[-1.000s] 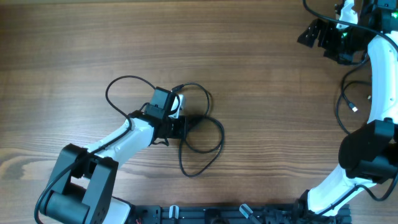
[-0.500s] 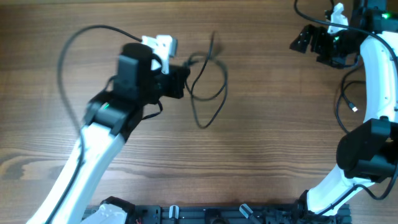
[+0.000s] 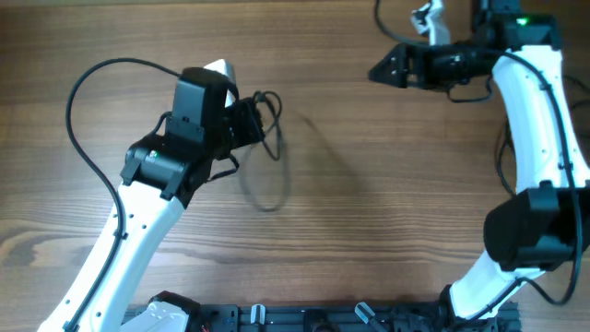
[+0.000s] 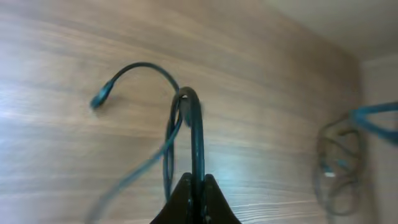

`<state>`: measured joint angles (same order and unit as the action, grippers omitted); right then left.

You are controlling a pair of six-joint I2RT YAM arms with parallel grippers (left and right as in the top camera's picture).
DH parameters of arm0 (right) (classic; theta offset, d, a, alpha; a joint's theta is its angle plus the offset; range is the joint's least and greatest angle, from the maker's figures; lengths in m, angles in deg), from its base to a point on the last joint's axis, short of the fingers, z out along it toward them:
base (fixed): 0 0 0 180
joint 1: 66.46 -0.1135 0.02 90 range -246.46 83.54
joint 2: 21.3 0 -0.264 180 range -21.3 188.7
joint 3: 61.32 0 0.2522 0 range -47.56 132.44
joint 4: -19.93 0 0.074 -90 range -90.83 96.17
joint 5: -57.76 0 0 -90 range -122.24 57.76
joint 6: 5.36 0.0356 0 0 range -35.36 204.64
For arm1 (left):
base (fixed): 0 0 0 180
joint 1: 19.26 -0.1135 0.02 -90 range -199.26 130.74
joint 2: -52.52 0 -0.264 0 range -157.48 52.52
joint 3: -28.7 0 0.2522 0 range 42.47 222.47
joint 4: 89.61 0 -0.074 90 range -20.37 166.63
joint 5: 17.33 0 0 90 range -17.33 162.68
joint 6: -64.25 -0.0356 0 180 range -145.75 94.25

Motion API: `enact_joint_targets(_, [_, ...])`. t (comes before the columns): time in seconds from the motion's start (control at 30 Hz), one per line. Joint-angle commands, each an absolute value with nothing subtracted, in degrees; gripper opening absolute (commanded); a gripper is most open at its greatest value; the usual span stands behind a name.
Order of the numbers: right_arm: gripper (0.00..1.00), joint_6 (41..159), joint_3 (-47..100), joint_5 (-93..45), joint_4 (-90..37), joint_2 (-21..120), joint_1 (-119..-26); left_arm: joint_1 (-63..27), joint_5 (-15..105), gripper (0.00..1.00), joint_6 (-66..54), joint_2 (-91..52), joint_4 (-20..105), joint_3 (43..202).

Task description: Untangle cables

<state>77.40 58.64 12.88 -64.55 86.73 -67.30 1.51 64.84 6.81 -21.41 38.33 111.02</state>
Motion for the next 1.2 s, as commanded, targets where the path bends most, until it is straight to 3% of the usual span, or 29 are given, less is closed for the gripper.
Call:
enact_joint_targets(0.0, [0.98, 75.5, 58.1, 15.7, -64.1, 81.3, -72.5, -0.5, 56.8, 0.04, 11.9, -20.9, 42.0, 112.2])
enact_joint_targets(0.23, [0.97, 77.0, 58.1, 13.4, -60.9, 81.1, -79.9, -6.7, 47.3, 0.04, 28.4, -20.2, 51.5, 112.8])
enact_joint_targets(0.57, [0.95, 62.5, 58.1, 13.5, -55.8, 81.1, -88.0, -7.1, 42.9, 0.04, 63.9, -20.1, 52.9, 112.8])
enact_joint_targets(0.77, [0.85, 56.7, 58.1, 20.5, -54.0, 81.1, -89.5, -7.8, 42.5, 0.04, 65.2, -20.1, 52.9, 112.8])
enact_joint_targets(0.9, [0.58, 56.8, 58.1, 20.8, -54.2, 81.1, -89.5, -8.2, 42.5, 0.04, 66.5, -20.1, 52.9, 112.8])
enact_joint_targets(0.93, [0.39, 58.8, 58.1, 19.9, -54.3, 81.1, -89.5, -8.2, 42.5, 0.04, 66.5, -20.1, 53.3, 112.8])
enact_joint_targets(0.97, [0.29, 59.9, 58.1, 19.4, -54.3, 81.1, -89.5, -8.2, 42.5, 0.05, 66.5, -20.1, 53.4, 112.8])
enact_joint_targets(1.0, [0.11, 62.9, 58.1, 18.1, -54.1, 81.1, -89.5, -8.2, 42.5, 0.05, 66.4, -20.1, 53.4, 112.8])
enact_joint_targets(1.03, [0.04, 64.9, 58.1, 17.2, -53.8, 81.1, -89.5, -8.2, 42.5, 0.06, 66.3, -20.1, 53.3, 112.8])
enact_joint_targets(1.17, [0.04, 74.9, 58.3, 14.5, -50.0, 80.6, -88.7, -8.2, 44.3, 0.17, 64.0, -20.1, 50.8, 112.8])
